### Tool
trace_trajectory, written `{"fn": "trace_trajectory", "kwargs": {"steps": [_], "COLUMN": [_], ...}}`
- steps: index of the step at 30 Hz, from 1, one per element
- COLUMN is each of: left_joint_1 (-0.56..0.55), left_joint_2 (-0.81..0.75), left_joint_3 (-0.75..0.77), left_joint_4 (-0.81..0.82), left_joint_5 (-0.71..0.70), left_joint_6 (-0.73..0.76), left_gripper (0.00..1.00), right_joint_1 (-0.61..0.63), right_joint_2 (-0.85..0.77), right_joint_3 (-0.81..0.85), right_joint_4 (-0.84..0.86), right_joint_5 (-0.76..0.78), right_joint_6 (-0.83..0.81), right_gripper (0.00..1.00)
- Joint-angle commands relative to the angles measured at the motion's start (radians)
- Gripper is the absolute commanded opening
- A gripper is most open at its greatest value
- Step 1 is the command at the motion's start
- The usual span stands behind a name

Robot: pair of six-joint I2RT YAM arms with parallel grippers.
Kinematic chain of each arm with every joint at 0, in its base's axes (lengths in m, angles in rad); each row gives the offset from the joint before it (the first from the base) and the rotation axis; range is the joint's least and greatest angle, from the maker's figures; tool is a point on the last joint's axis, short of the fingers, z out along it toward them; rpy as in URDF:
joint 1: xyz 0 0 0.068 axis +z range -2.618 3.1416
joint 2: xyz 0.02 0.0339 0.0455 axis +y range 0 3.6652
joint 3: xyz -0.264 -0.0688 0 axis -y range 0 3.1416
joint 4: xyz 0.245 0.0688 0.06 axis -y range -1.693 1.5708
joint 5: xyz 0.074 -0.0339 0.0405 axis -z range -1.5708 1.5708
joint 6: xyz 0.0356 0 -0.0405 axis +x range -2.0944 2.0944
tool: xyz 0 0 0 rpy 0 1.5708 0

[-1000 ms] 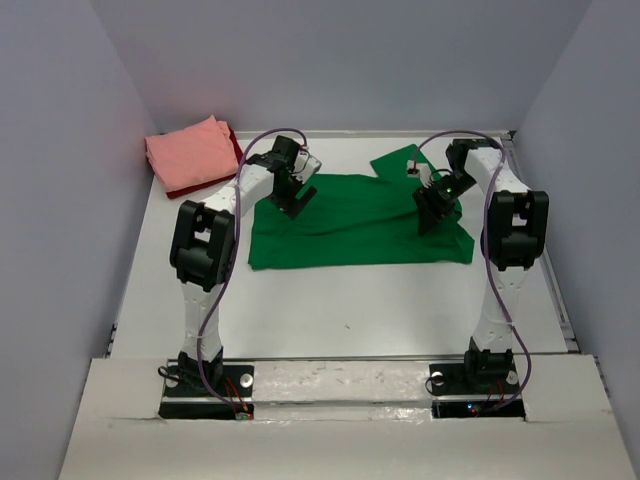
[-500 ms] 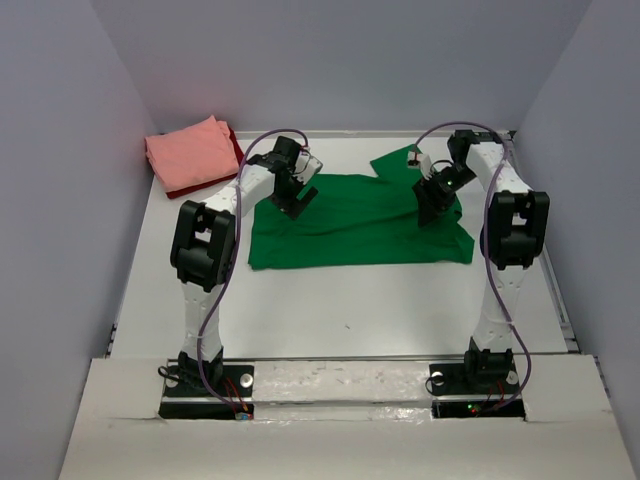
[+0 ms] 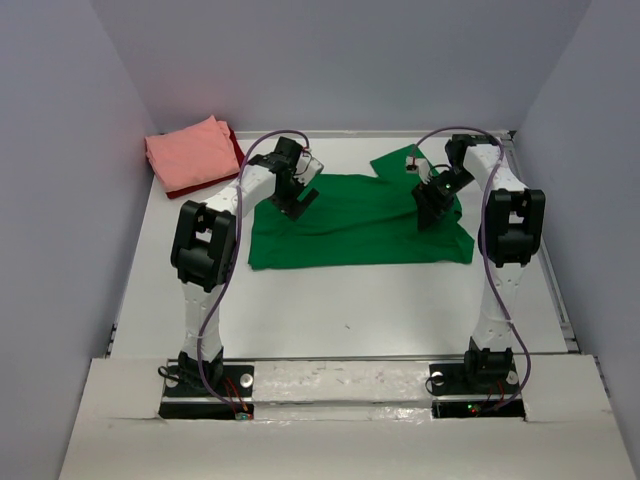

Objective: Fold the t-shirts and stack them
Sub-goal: Fold the flattened tshirt in 1/3 of the way

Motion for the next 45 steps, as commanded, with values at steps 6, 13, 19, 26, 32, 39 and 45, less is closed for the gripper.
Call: {"fn": "trace_trajectory", "kwargs": {"steps": [6,13,19,26,32,39,45], "left_joint_1": [-0.014,-0.022,-0.023,-0.029,-0.032,-0.031,-0.035], "left_joint_2": [-0.006,0.002,0.012,0.028,0.028,0.031,0.029], "left_joint_3": [0.03,0.026,0.033,0.053,0.038,0.039,0.039], "left_joint_4": [-0.039,-0.037,-0.041,-0.047,-0.041,-0.042,-0.045], "left_joint_5": [0.006,0.006,0.006,0.006,0.006,0.006,0.006], "left_joint_6": [-0.003,-0.003,-0.006,-0.006,-0.006,-0.003,-0.003], "left_gripper": [0.99,0.99,0.99,0.99,0.99,0.99,0.99], "right_joint_1": [0.007,0.007,0.007,0.007,0.007,0.007,0.007], "right_joint_2": [0.027,0.044,0.032,0.057,0.063,0.026,0.02], "right_joint_3": [0.061,0.081,0.099,0.236,0.19,0.081,0.035], "right_joint_4": [-0.076,-0.053,-0.024,-0.067,-0.056,-0.011,-0.001], "right_joint_5": [-0.004,0.01,0.024,0.01,0.021,0.007,0.004], "right_joint_6": [-0.028,-0.02,-0.025,-0.023,-0.025,-0.021,-0.026], "right_gripper": [0.72,0.72,0.73,0.74,0.74,0.74,0.74]}}
